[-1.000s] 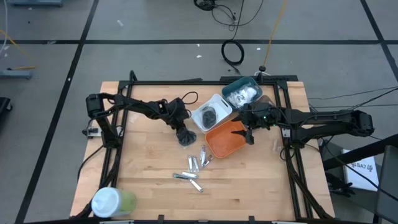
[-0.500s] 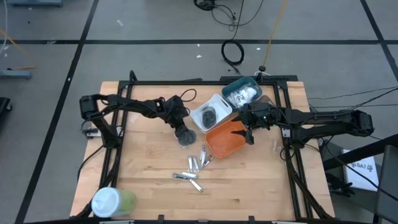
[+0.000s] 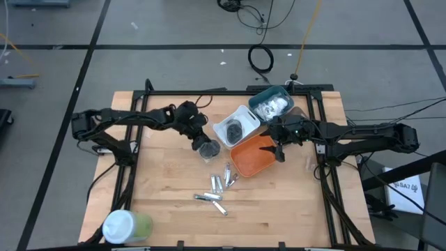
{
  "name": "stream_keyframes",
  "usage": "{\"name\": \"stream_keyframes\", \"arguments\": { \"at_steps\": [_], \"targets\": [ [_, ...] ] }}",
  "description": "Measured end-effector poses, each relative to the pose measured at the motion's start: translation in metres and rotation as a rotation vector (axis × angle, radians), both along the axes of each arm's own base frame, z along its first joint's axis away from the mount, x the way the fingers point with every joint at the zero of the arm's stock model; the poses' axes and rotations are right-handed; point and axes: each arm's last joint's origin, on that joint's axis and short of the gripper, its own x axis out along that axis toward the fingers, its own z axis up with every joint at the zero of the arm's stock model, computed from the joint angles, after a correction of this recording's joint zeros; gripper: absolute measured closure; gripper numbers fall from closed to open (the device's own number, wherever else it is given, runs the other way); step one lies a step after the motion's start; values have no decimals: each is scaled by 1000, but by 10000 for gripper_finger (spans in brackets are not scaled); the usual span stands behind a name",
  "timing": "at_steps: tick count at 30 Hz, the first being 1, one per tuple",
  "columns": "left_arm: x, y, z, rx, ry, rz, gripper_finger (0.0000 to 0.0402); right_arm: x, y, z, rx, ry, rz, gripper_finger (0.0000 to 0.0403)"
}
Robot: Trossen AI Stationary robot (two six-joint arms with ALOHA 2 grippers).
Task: Pick & Place Travel size toiletries
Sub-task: Put the black hairbrush into the white bin
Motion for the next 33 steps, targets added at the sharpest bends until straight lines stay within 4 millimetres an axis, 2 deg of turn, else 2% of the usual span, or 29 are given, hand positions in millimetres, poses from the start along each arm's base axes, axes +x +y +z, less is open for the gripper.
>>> {"name": "stream_keyframes", "arguments": {
  "at_steps": [6, 12, 23, 28, 33],
  "targets": [
    [-3, 1, 27, 70, -129, 72, 400, 0, 0, 0, 0, 0, 0, 147],
    [5, 5, 46, 115, -303, 148, 401, 0, 0, 0, 0, 0, 0, 147],
    [18, 16, 87, 248, -273, 296, 401, 0, 0, 0, 0, -2, 0, 147],
    [33, 22, 85, 258, -250, 287, 401, 0, 0, 0, 0, -2, 0, 147],
    [56, 31, 61, 240, -174, 282, 401, 0, 0, 0, 2, -2, -1, 147]
  ]
}}
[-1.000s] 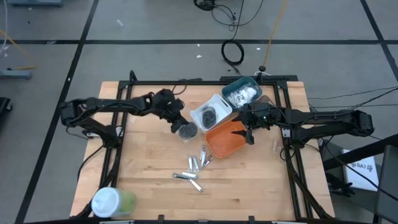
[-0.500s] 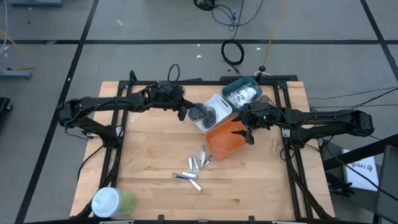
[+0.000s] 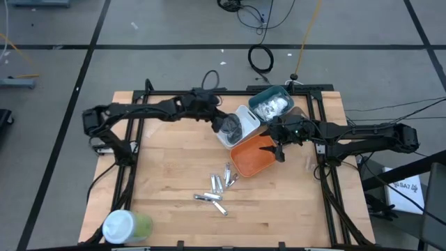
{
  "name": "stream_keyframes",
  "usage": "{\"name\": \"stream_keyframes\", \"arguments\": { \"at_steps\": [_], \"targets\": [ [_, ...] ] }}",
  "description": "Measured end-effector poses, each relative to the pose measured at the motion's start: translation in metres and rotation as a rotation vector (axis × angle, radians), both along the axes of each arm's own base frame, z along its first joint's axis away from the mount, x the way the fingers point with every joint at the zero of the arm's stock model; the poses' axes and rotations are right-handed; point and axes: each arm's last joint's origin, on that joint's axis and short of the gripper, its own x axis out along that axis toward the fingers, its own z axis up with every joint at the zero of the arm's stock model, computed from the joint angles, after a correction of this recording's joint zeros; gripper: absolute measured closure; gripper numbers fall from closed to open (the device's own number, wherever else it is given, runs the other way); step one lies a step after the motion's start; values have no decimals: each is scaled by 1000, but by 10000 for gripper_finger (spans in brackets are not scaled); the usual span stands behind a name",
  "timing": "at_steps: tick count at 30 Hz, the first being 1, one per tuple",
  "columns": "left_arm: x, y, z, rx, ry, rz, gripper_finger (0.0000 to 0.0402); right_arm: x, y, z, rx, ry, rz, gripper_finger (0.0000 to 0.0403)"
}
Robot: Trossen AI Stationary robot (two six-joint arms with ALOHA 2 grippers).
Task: Pick & Place Travel size toiletries
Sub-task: Put the black hairbrush into the white bin
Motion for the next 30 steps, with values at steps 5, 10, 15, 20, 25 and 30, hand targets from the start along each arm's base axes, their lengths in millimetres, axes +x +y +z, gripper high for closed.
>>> {"name": "stream_keyframes", "arguments": {
  "at_steps": [5, 10, 15, 20, 25, 30],
  "targets": [
    [22, 9, -27, -41, 60, 15, 401, 0, 0, 0, 0, 0, 0, 147],
    [37, 14, -53, -62, 114, 18, 400, 0, 0, 0, 0, 1, 0, 147],
    [41, 16, -69, -67, 150, 23, 400, 0, 0, -1, 0, 7, 0, 147],
    [43, 15, -72, -44, 157, 8, 398, 0, 0, -1, -1, 8, 1, 147],
    [44, 15, -73, -40, 159, 11, 396, 0, 0, -1, -3, 8, 2, 147],
    [45, 11, -73, -40, 158, 1, 382, 0, 0, -1, -4, 8, 3, 147]
  ]
}}
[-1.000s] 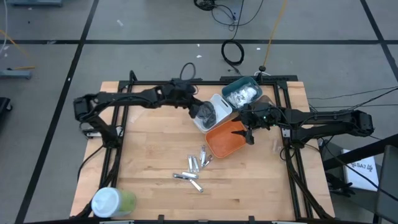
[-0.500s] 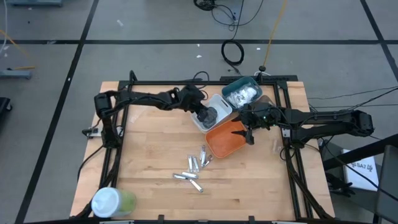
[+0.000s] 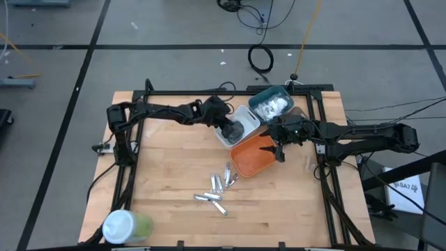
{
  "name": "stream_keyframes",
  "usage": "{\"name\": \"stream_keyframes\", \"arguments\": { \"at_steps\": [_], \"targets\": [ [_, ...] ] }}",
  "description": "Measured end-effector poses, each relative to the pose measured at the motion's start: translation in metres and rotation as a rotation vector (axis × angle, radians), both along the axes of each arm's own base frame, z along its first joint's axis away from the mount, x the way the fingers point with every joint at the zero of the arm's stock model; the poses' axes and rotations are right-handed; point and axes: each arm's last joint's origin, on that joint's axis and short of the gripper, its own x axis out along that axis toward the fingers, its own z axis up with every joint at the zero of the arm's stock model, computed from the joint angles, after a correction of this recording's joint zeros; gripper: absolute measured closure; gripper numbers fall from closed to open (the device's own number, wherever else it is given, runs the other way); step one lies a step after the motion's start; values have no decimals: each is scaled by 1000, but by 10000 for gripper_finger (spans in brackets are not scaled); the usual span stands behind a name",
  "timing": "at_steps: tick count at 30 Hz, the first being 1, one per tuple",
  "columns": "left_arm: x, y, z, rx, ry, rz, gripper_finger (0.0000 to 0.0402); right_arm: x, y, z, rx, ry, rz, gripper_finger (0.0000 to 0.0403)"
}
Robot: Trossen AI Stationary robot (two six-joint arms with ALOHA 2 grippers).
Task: Pick & Place Travel size toiletries
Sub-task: Put the black hairbrush into the white bin, then put the silver nail cutter into the orange bin
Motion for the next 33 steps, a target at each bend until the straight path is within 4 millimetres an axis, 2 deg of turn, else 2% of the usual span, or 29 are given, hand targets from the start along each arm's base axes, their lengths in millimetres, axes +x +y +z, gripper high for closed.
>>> {"name": "stream_keyframes", "arguments": {
  "at_steps": [4, 11, 13, 16, 20, 24, 29, 33],
  "targets": [
    [2, -6, 0, -4, -1, -12, 328, 0, 0, 0, 1, 0, -1, 147],
    [3, -6, 8, -8, -36, -28, 196, 0, 0, 0, 1, 0, -1, 147],
    [2, -5, 24, 10, -60, -52, 167, 0, 0, 0, 2, -1, -1, 147],
    [-7, -4, 61, 17, -109, -55, 135, 0, 0, 0, 7, 0, -4, 147],
    [-33, -11, 110, 47, -170, -46, 108, 0, 0, 0, 6, -1, -10, 147],
    [-54, -33, 147, 227, -221, -111, 96, 1, -1, 2, 14, -18, -46, 147],
    [-74, -60, 164, 349, -259, -187, 94, 2, -1, 3, 65, -40, -75, 147],
    [-91, -78, 160, 374, -301, -237, 94, 2, -1, 4, 91, -43, -85, 147]
  ]
}}
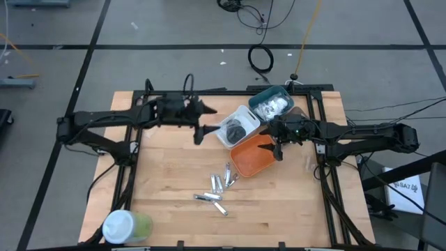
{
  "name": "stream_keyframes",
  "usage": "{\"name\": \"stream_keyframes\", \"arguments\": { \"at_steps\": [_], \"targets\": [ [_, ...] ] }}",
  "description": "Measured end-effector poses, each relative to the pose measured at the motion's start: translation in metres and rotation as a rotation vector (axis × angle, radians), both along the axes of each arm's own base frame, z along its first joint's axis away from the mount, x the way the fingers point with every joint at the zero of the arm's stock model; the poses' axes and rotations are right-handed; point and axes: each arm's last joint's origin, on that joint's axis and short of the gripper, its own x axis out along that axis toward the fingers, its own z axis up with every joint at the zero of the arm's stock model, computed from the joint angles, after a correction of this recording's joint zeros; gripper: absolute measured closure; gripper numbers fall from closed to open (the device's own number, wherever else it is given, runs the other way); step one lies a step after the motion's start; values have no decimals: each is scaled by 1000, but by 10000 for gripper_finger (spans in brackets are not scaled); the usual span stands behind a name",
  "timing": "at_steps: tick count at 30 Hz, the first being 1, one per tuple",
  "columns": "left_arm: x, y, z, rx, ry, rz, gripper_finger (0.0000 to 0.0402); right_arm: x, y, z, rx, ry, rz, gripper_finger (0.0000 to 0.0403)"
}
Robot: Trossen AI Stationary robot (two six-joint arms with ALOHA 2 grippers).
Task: Pick & Place Travel size toiletries
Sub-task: Put the silver nail cutter into the orange bin
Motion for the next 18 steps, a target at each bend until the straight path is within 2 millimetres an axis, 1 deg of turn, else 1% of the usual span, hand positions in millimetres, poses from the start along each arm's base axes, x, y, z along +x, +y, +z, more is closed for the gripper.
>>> {"name": "stream_keyframes", "arguments": {
  "at_steps": [2, 6, 10, 13, 18],
  "targets": [
    [-9, -6, -12, 0, -2, 11, 94, 0, 0, 1, -2, -8, 0, 147],
    [-28, -14, -36, -3, -83, 89, 94, 1, 0, 2, 2, -20, -3, 147],
    [-50, -22, -57, -46, -199, 116, 94, 1, 0, 2, -9, -24, 2, 147],
    [-63, -27, -69, -80, -259, 140, 94, 1, 0, 2, -12, -24, 4, 147],
    [-78, -35, -78, -97, -340, 131, 94, 2, 0, 3, -29, -35, 12, 147]
  ]
}}
